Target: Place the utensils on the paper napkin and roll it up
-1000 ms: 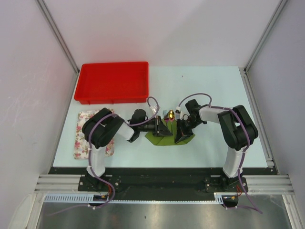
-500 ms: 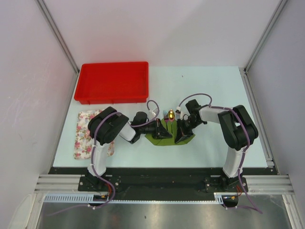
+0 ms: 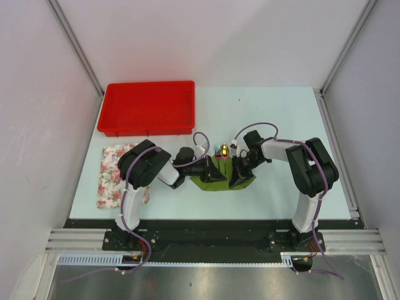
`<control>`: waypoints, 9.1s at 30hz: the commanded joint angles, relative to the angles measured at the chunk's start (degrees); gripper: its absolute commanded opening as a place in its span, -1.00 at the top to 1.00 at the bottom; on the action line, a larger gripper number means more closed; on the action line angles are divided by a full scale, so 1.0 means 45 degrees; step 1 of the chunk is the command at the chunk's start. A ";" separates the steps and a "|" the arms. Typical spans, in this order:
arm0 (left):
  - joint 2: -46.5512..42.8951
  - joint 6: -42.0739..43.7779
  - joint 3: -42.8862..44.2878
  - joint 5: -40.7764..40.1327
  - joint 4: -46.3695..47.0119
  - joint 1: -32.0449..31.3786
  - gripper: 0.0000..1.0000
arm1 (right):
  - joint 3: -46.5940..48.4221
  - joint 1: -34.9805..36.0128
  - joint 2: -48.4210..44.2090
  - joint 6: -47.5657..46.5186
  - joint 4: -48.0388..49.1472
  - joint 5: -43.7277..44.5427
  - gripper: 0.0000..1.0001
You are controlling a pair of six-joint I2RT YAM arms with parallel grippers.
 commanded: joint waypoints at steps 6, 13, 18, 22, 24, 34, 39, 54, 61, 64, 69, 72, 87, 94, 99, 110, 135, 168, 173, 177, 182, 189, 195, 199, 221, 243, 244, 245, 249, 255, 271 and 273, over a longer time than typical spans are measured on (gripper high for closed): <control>0.0209 0.0562 0.0662 -0.0528 -0.1693 -0.0055 0.92 | 0.0212 -0.0184 -0.1245 -0.0318 -0.0384 0.0613 0.47; 0.0170 0.0659 0.0701 -0.0528 -0.1829 -0.0035 0.92 | 0.0506 -0.1862 -0.2224 -0.0474 -0.1670 0.1217 -0.17; 0.0209 0.0659 0.0721 -0.0489 -0.1790 -0.0035 0.92 | -0.0098 -0.3403 -0.1972 -0.0748 -0.2317 0.2116 -0.55; 0.0209 0.0698 0.0740 -0.0469 -0.1790 -0.0035 0.92 | -0.0237 -0.4148 -0.1756 -0.0729 -0.2259 0.2839 -0.54; 0.0190 0.0718 0.0740 -0.0450 -0.1810 -0.0035 0.92 | -0.0314 -0.4208 -0.1600 -0.0729 -0.2240 0.2627 -0.50; 0.0190 0.0796 0.0779 -0.0391 -0.1790 -0.0055 0.92 | -0.0315 -0.3330 0.0762 -0.0046 -0.1128 -0.0594 -0.27; 0.0248 0.0757 0.0799 -0.0294 -0.1634 -0.0055 0.92 | -0.0743 -0.3173 0.0436 0.0968 0.0449 -0.3056 -0.24; 0.0268 0.0698 0.0779 -0.0235 -0.1439 -0.0035 0.91 | -0.2132 -0.3408 -0.0604 0.3805 0.3818 -0.4798 -0.17; 0.0307 0.0679 0.0799 -0.0215 -0.1380 -0.0035 0.91 | -0.1683 -0.3232 -0.0817 0.2087 0.1474 -0.2419 -0.33; 0.0287 0.0698 0.0779 -0.0215 -0.1380 -0.0055 0.90 | -0.1487 -0.3309 -0.0682 0.1500 0.0633 -0.2236 -0.35; 0.0288 0.0698 0.0818 -0.0176 -0.1341 -0.0055 0.90 | -0.1408 -0.3446 -0.0525 0.1263 0.0319 -0.3253 -0.24; 0.0287 0.0698 0.0779 -0.0176 -0.1341 -0.0035 0.90 | -0.1487 -0.3524 -0.0564 0.1654 0.0689 -0.3957 -0.22; 0.0287 0.0698 0.0779 -0.0176 -0.1263 -0.0035 0.94 | -0.0667 -0.2823 -0.0662 0.1283 0.0729 -0.2180 0.80; 0.0287 0.0679 0.0760 -0.0157 -0.1205 -0.0035 0.95 | -0.0061 -0.1651 -0.0818 0.1439 0.0904 -0.2043 1.00; 0.0190 0.0679 0.0701 -0.0137 -0.1146 -0.0035 0.97 | 0.0056 -0.0928 -0.0351 0.1440 0.0925 -0.1673 1.00; -0.0512 0.0190 0.0273 0.0253 0.0221 -0.0016 0.93 | 0.0056 -0.0868 0.0802 0.1381 0.0885 -0.0696 1.00; -0.1881 0.1968 -0.0295 -0.0352 -0.4309 0.0375 0.95 | -0.0080 -0.0751 0.0022 0.2180 0.1275 -0.1495 1.00; -0.2739 0.1831 -0.0568 0.0312 -0.3939 0.0608 0.87 | 0.0037 -0.0166 0.1232 0.3842 0.2818 -0.1926 1.00; -0.3500 0.1792 -0.0763 0.0820 -0.4153 0.0902 0.80 | -0.0002 -0.0107 0.1272 0.3900 0.3034 -0.1965 1.00; -0.3755 0.2629 -0.0765 0.0723 -0.5497 0.1039 0.80 | 0.0017 -0.0126 0.1252 0.3939 0.3072 -0.1984 1.00; -0.3307 0.3413 -0.0393 0.0449 -0.6556 0.1020 0.87 | 0.0174 -0.0049 0.1019 0.4134 0.3170 -0.2062 1.00; -0.2722 0.3764 0.0036 0.0235 -0.7414 0.0941 0.95 | 0.0193 0.0069 0.0920 0.4505 0.3365 -0.2335 1.00; -0.2388 0.3803 0.0329 0.0332 -0.7669 0.0922 0.99 | 0.0115 0.0186 0.0959 0.4955 0.3873 -0.2648 1.00; -0.2369 0.3843 0.0350 0.0312 -0.7747 0.0941 0.99 | 0.0076 0.0186 0.1076 0.4800 0.3796 -0.2512 1.00; -0.4792 0.4780 0.0660 0.0742 -0.7668 0.3891 0.27 | -0.0120 0.0342 0.1487 0.4877 0.4420 -0.2512 -0.37; -0.2545 0.5307 0.3221 0.0586 -1.0344 0.1352 0.47 | -0.0159 0.0343 0.1428 0.4877 0.4498 -0.2122 -0.26; -0.2506 0.5501 0.3182 0.0586 -1.0461 0.1332 0.49 | -0.0178 0.0362 0.1428 0.4857 0.4479 -0.2102 -0.25; -0.2486 0.5657 0.3162 0.0547 -1.0810 0.1351 0.54 | -0.0197 0.0362 0.1409 0.4857 0.4479 -0.2082 -0.25; -0.2427 0.6595 0.3279 0.0274 -1.1905 0.1351 0.64 | -0.0198 0.0304 0.1370 0.4857 0.4459 -0.2101 -0.25; -0.2389 0.7416 0.3338 -0.0468 -1.2630 0.1352 0.79 | -0.0101 0.0284 0.0609 0.4760 0.4441 -0.2238 -0.18; -0.1920 0.7456 0.3436 -0.0743 -1.2299 0.1352 0.92 | 0.1696 0.0928 -0.0897 0.2280 0.1882 0.2018 0.92; -0.1920 0.7456 0.3435 -0.0742 -1.2298 0.1352 0.92 | 0.1950 0.1161 -0.0702 0.2105 0.1901 0.2467 0.97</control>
